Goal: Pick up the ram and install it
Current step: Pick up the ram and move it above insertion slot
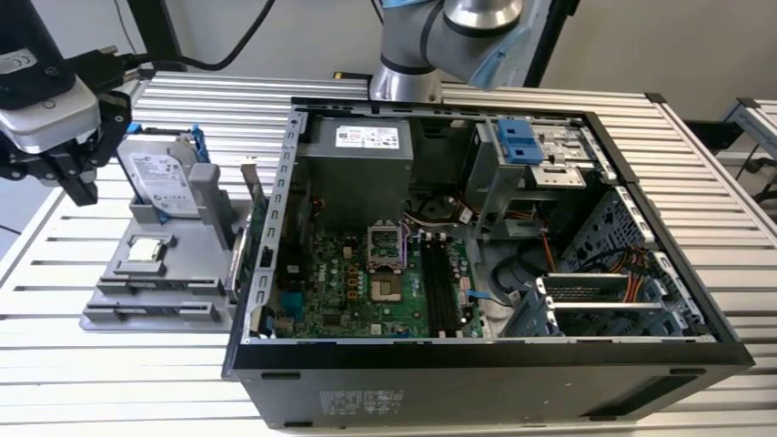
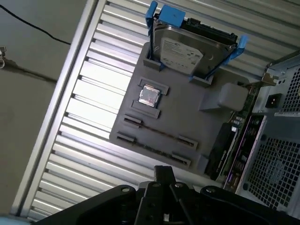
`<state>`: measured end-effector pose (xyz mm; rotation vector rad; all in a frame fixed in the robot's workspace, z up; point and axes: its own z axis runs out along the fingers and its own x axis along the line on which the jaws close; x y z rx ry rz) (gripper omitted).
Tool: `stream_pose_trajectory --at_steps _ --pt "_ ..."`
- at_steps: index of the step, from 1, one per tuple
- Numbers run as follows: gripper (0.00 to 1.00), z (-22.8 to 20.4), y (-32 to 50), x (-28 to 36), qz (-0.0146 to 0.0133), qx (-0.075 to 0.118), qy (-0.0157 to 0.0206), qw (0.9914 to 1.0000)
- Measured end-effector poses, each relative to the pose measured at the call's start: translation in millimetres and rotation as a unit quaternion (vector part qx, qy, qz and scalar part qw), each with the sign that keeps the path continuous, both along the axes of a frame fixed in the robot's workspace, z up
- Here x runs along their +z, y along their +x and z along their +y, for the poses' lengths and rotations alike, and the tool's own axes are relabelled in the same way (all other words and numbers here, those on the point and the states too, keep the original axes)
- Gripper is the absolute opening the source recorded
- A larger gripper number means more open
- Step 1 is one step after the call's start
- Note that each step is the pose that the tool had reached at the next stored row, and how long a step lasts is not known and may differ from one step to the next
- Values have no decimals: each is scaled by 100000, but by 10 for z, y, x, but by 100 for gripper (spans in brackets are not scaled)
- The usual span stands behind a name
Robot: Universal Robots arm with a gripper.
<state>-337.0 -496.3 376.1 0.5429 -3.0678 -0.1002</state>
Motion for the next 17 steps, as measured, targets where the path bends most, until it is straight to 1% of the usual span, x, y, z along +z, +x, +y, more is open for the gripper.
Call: stream_pose_trajectory --at_steps 2,3,4,6,8,9,11,13,15,17 --pt "0 3 0 -1 -683 544 0 99996" --pt "0 5 -1 -1 -881 785 -2 99993" --pt "0 6 -2 -1 -968 1076 -9 99990" --pt "0 8 -3 -3 -981 2292 -58 99969" --pt "0 8 -4 -2 -983 4017 -63 99914" --pt "0 8 -4 -2 -982 4969 -57 99872" --pt "0 9 -4 -2 -982 6703 -44 99770" --pt "0 8 -4 -1 -977 8638 -37 99621" --pt "0 8 -4 -2 -982 10404 -31 99452" --pt "0 9 -4 -2 -980 12220 -23 99246"
